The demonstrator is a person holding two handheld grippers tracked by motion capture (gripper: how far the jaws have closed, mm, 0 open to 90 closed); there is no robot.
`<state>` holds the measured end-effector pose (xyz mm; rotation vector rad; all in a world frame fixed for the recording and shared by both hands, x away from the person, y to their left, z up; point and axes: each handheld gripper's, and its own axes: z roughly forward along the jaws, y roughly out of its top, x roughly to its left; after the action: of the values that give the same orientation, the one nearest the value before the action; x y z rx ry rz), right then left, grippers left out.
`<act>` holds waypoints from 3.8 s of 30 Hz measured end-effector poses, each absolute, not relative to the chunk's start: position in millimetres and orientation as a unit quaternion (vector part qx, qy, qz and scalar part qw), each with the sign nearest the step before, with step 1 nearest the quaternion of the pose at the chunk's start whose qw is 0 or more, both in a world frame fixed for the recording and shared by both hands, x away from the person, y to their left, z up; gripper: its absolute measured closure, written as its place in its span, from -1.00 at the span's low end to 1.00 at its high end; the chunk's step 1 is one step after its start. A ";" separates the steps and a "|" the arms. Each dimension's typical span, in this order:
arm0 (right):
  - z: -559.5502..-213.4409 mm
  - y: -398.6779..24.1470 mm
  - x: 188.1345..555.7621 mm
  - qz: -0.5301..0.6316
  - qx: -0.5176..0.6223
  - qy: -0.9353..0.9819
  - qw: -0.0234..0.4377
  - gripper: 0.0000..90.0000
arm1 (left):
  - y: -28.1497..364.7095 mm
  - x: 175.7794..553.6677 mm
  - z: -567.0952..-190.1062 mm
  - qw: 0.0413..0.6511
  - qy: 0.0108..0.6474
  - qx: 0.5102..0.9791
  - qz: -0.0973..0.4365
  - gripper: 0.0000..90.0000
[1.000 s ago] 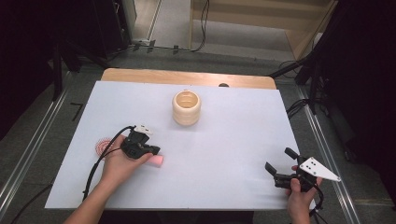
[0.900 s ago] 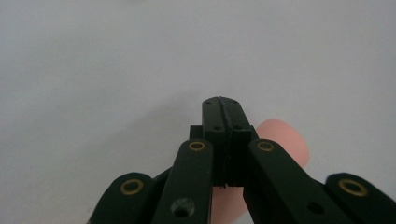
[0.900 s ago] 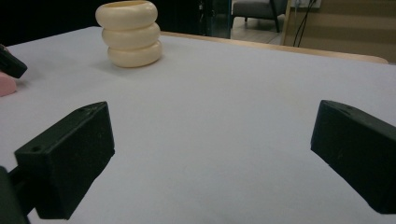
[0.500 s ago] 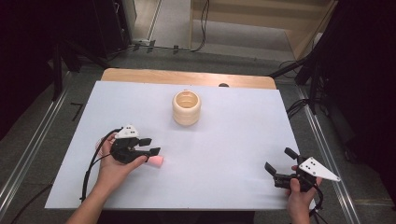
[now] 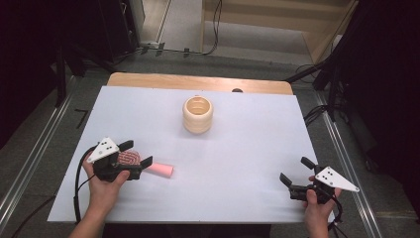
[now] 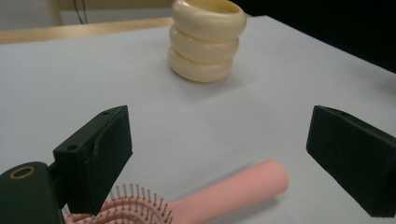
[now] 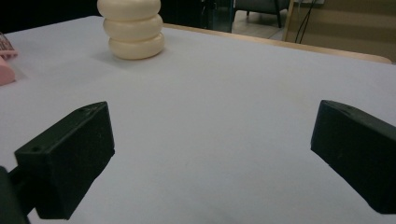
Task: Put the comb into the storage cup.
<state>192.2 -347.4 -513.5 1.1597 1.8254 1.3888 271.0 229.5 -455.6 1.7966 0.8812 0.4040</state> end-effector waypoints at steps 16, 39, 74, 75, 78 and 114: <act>-509.0 -346.1 190.7 0.516 0.427 0.688 0.281 -1.00 | 272.6 244.7 -462.4 0.555 0.355 0.721 0.215 -1.00; -489.6 -330.4 196.5 0.507 0.411 0.707 0.271 -1.00 | 316.5 238.0 -483.8 0.567 0.382 0.692 0.233 -1.00; -442.1 -283.8 226.3 0.512 0.349 0.750 0.233 -1.00 | 315.6 237.5 -487.4 0.571 0.379 0.690 0.231 -1.00; -440.0 -280.1 228.5 0.512 0.345 0.753 0.229 -1.00 | 315.6 237.4 -487.4 0.571 0.379 0.690 0.231 -1.00; -437.7 -274.3 231.9 0.513 0.340 0.756 0.226 -1.00 | 315.5 237.3 -487.4 0.571 0.380 0.690 0.231 -1.00; -409.5 -196.3 269.6 0.504 0.280 0.795 0.187 -1.00 | 316.3 236.8 -487.5 0.575 0.378 0.688 0.229 -1.00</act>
<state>269.6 -196.3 -409.5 0.7883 2.2392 1.4201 236.8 316.3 -487.5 1.6112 0.8856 0.5373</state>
